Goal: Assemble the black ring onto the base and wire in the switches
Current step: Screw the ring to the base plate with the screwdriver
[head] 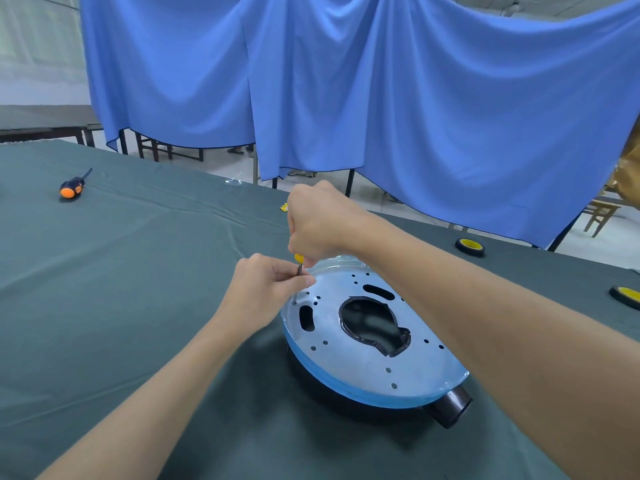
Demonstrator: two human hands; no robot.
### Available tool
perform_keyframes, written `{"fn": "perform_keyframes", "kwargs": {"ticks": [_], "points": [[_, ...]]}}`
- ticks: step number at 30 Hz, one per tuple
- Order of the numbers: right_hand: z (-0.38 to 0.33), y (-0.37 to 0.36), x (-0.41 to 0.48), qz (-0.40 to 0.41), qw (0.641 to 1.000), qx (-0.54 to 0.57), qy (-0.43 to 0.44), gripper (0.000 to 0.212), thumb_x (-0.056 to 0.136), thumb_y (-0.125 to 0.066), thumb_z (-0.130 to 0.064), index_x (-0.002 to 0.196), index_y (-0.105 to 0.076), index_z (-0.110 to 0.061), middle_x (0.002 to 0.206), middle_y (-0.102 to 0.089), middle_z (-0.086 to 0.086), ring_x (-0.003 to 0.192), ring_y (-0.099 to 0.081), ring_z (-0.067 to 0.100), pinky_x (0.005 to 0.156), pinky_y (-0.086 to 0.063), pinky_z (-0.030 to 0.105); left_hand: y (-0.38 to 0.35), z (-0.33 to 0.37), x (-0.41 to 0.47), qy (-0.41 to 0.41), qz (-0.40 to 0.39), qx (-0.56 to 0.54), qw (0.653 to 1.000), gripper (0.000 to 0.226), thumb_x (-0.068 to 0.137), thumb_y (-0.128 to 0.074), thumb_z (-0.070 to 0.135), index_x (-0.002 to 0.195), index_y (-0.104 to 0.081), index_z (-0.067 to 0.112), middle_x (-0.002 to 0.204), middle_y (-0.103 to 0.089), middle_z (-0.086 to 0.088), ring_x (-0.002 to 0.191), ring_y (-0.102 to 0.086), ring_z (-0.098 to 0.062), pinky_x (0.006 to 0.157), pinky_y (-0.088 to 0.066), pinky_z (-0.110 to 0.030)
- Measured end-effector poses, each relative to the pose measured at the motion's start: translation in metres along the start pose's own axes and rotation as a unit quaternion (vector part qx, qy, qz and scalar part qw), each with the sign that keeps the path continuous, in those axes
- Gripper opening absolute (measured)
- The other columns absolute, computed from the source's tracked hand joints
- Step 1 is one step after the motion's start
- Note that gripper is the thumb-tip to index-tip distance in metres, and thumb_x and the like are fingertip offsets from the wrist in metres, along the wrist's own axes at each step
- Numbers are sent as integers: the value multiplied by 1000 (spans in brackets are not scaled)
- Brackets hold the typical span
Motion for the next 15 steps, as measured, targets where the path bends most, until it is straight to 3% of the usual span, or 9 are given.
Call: {"fn": "perform_keyframes", "kwargs": {"ticks": [2, 5, 7, 9, 11, 13, 15], "points": [[7, 0, -1, 7, 1000, 13, -23, 22, 76, -50, 0, 63, -38, -13, 78, -59, 4, 99, -42, 27, 55, -36, 32, 5, 4, -1, -1, 29, 1, 1000, 10, 80, -79, 18, 70, -78, 18, 45, -51, 0, 50, -29, -9, 49, -27, -17], [14, -2, -6, 9, 998, 41, -44, 25, 80, -45, -3, 65, -29, -15, 88, -52, -7, 100, -43, 30, 50, -29, 32, 1, 7, -1, -18, 11, 36, 999, 23, 84, -75, 15, 64, -71, 4, 41, -37, 4, 52, -28, -9, 62, -32, -24], [14, -5, -5, 1, 998, 32, -45, 24, 83, -44, -2, 66, -31, -14, 81, -53, -5, 101, -44, 29, 48, -28, 31, -3, 9, -2, -22, -17, 24, 999, 22, 88, -71, 15, 68, -75, 6, 53, -55, -10, 57, -33, -9, 63, -33, -28], [14, -8, -4, -19, 998, 21, -60, 24, 85, -43, -2, 66, -35, -13, 67, -55, -4, 98, -47, 26, 46, -30, 30, -4, 10, -3, -25, -26, 20, 999, 20, 90, -69, 18, 75, -79, 10, 66, -63, -18, 60, -40, -13, 59, -33, -23], [15, -13, -3, -57, 996, -3, -69, 25, 87, -41, -2, 64, -39, -12, 46, -57, -5, 79, -58, 14, 48, -38, 28, -3, 10, -4, -26, -24, 23, 999, 19, 91, -68, 16, 77, -79, 10, 57, -63, -3, 62, -44, -15, 60, -36, -20], [19, -16, -4, -84, 994, -16, -74, 31, 92, -40, -7, 61, -43, -12, 37, -58, -2, 37, -53, 6, 54, -44, 24, -5, 11, -2, -28, -30, 33, 999, 20, 92, -66, 15, 79, -79, 8, 51, -59, 5, 62, -46, -22, 74, -42, -27], [22, -13, -5, -90, 993, -12, -72, 35, 95, -43, -18, 62, -45, -11, 39, -59, 1, 33, -55, 10, 57, -47, 24, -8, 11, 0, -34, -37, 46, 998, 21, 94, -65, 17, 80, -80, 9, 49, -57, 2, 59, -47, -18, 86, -43, -33]]}}
Point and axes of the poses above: each hand's wrist, its own x-axis towards the middle knuckle, its own y-axis out of the back of the hand, z = x × y, the point moved 10 cm from there along x, towards the middle knuckle
